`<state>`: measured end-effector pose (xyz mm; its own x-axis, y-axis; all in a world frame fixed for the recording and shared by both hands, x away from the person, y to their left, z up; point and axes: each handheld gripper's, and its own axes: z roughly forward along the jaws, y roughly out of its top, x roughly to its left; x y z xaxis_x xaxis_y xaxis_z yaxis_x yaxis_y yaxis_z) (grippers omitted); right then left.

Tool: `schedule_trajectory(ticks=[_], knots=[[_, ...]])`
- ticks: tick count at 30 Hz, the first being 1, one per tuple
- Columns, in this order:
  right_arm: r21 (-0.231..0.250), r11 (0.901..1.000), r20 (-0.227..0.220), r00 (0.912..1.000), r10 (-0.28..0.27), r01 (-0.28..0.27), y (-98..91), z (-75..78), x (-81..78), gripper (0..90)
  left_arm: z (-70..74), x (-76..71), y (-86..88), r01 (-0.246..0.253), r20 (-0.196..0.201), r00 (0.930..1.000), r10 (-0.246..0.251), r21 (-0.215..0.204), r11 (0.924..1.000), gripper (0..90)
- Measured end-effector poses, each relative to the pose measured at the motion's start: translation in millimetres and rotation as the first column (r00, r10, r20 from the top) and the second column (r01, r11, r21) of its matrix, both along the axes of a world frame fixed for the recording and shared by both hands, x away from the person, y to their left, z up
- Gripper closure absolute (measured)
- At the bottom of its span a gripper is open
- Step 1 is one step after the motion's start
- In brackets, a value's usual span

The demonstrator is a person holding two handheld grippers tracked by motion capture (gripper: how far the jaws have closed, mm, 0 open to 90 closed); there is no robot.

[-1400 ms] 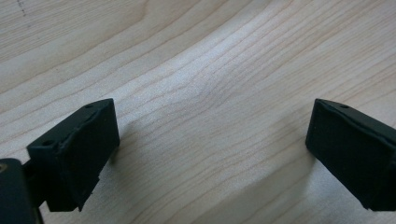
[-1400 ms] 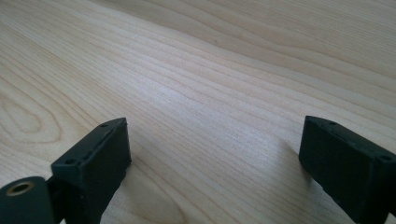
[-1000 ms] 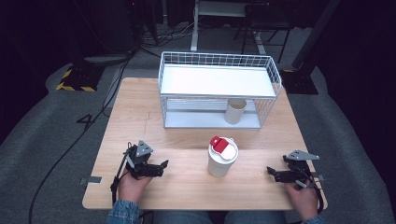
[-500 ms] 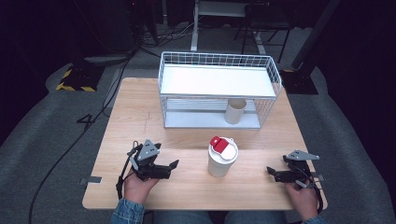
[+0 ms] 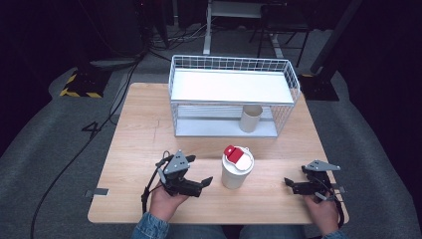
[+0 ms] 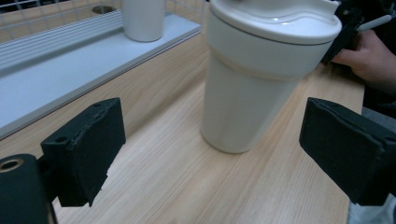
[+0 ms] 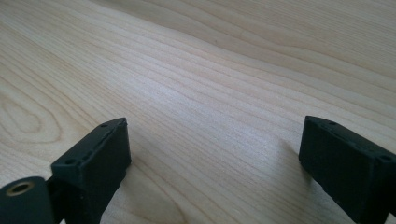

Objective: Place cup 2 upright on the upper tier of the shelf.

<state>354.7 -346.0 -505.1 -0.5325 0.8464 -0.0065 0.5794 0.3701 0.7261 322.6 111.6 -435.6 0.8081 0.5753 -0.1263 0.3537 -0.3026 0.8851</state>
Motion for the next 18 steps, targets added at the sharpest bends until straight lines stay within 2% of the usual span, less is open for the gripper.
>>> schedule_trajectory(ticks=[6,18], knots=[[0.0,1.0,0.0,1.0,0.001,-0.001,-0.1,0.0,0.3,9.1,-3.0,2.2,-16.2,0.023,0.022,0.9995,-0.023,-0.035,0.9991,6.4],[0.0,1.0,0.0,1.0,0.0,0.0,0.0,-0.1,0.4,8.9,-16.6,17.5,-50.8,0.111,0.006,0.9938,-0.111,-0.031,0.9933,1.9]])
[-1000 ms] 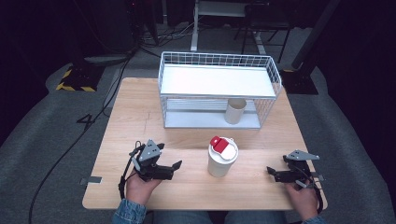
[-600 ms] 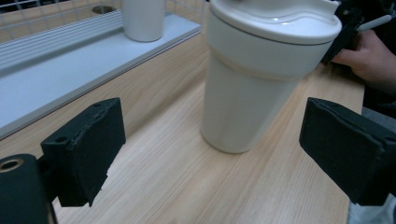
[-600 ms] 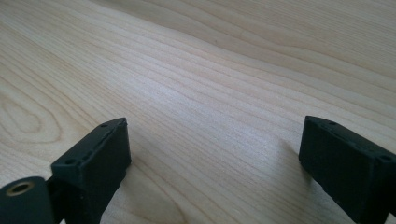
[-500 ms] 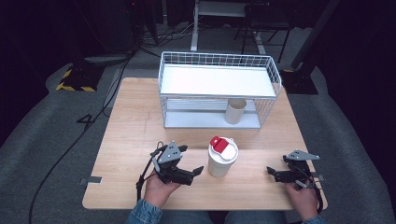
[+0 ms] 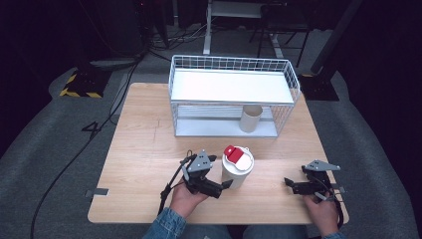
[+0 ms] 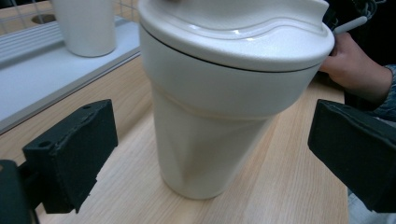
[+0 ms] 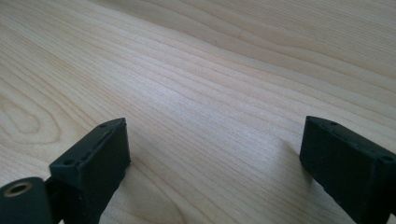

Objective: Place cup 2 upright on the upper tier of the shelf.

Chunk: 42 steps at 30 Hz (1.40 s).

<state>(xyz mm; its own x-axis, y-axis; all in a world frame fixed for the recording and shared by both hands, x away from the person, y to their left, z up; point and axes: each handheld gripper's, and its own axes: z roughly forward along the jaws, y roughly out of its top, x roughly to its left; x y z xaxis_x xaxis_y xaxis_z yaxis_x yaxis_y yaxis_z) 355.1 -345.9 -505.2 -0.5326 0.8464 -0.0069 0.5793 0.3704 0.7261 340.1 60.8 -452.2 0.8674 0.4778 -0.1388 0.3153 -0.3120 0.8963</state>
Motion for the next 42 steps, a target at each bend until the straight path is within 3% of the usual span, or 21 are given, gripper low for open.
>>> schedule_trajectory(ticks=[4,15,26,31,42], knots=[[0.0,1.0,-0.001,1.0,-0.001,0.001,0.0,0.0,0.0,8.7,-3.6,3.0,-11.0,0.001,0.002,1.0,-0.001,0.018,0.9998,0.1],[-0.002,1.0,-0.001,1.0,-0.002,0.002,0.1,0.1,0.2,8.4,-19.0,5.8,-28.0,-0.01,0.012,0.9999,0.01,0.017,0.9998,0.1],[-0.002,1.0,-0.001,1.0,-0.003,0.003,0.3,0.1,0.5,8.2,-30.4,9.2,-41.3,-0.039,0.008,0.9992,0.04,-0.054,0.9978,0.4],[-0.002,1.0,-0.001,1.0,-0.003,0.003,0.3,0.0,0.5,8.2,-38.4,11.0,-45.1,-0.048,0.018,0.9986,0.049,-0.042,0.998,9.8],[-0.002,1.0,-0.002,1.0,-0.003,0.003,0.3,0.1,0.5,8.2,-44.1,9.4,-45.6,-0.059,0.05,0.9968,0.061,-0.053,0.9969,12.8]])
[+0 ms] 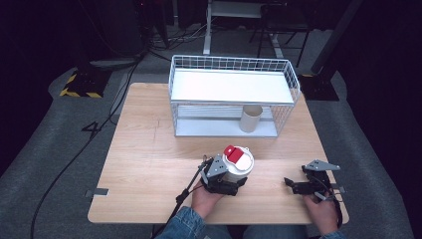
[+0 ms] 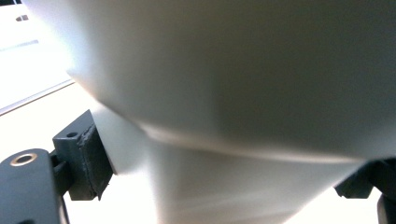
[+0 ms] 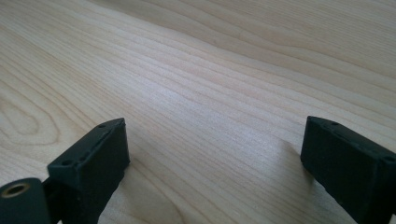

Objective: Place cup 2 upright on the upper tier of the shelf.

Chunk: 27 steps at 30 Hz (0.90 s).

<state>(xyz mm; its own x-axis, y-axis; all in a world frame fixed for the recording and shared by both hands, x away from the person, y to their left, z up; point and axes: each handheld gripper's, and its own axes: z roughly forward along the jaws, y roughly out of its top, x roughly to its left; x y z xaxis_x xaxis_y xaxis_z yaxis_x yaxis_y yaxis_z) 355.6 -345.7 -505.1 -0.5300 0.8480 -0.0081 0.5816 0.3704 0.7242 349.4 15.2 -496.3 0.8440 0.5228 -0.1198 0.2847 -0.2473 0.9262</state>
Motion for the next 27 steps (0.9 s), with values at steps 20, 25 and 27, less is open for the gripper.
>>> schedule_trajectory(ticks=[20,25,27], knots=[[0.0,1.0,0.0,1.0,0.0,0.0,0.0,0.0,0.0,8.2,1.4,-1.1,-0.4,-0.008,0.013,0.9999,0.008,0.019,0.9998,14.0],[0.0,1.0,0.0,1.0,0.0,0.0,0.0,0.0,0.0,8.2,2.3,-1.5,-0.9,-0.009,0.018,0.9998,0.009,0.029,0.9995,14.3],[0.0,1.0,0.0,1.0,0.0,0.0,0.0,0.0,0.0,8.2,2.6,-1.6,-0.6,-0.008,0.014,0.9999,0.007,0.028,0.9996,14.3]])
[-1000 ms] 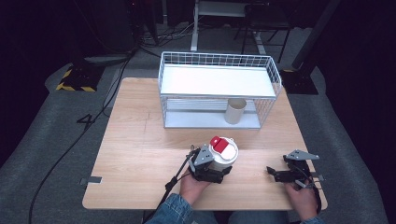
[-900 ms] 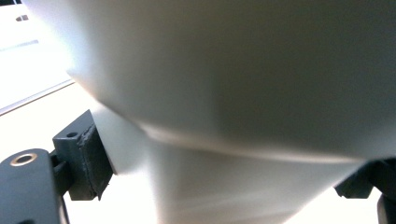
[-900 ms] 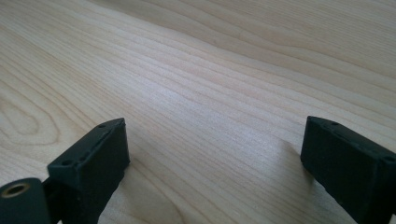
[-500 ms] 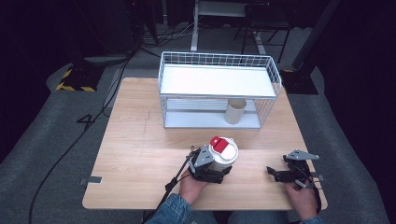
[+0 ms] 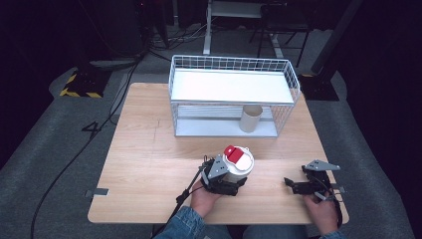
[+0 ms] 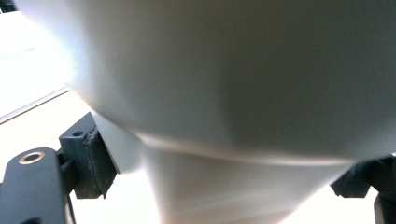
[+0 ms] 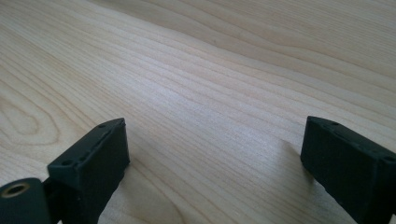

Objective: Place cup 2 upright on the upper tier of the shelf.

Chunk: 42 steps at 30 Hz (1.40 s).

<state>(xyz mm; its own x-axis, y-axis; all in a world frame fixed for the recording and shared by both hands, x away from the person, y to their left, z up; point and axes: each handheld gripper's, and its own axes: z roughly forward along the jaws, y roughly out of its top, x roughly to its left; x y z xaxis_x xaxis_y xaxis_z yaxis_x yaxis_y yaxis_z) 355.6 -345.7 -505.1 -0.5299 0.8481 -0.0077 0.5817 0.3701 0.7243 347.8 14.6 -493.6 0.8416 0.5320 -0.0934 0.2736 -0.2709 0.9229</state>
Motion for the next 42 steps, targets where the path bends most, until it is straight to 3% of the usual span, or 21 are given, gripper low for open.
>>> schedule_trajectory(ticks=[9,25,31,42], knots=[[0.0,1.0,0.0,1.0,0.0,0.0,0.0,0.0,0.0,8.2,5.4,-0.7,-0.2,0.007,-0.019,0.9998,-0.007,-0.001,1.0,14.4],[0.0,1.0,0.0,1.0,0.0,0.0,0.0,0.0,0.0,8.2,33.1,-8.3,8.9,0.029,0.011,0.9995,-0.029,-0.043,0.9987,14.5],[0.0,1.0,0.001,1.0,0.002,-0.002,0.0,0.0,0.1,8.2,44.0,-9.5,14.7,0.037,-0.009,0.9993,-0.038,-0.063,0.9973,14.5],[0.0,1.0,0.0,1.0,0.0,0.0,0.0,0.0,0.0,8.2,63.1,-8.6,24.5,0.031,0.023,0.9993,-0.029,-0.082,0.9961,14.5]])
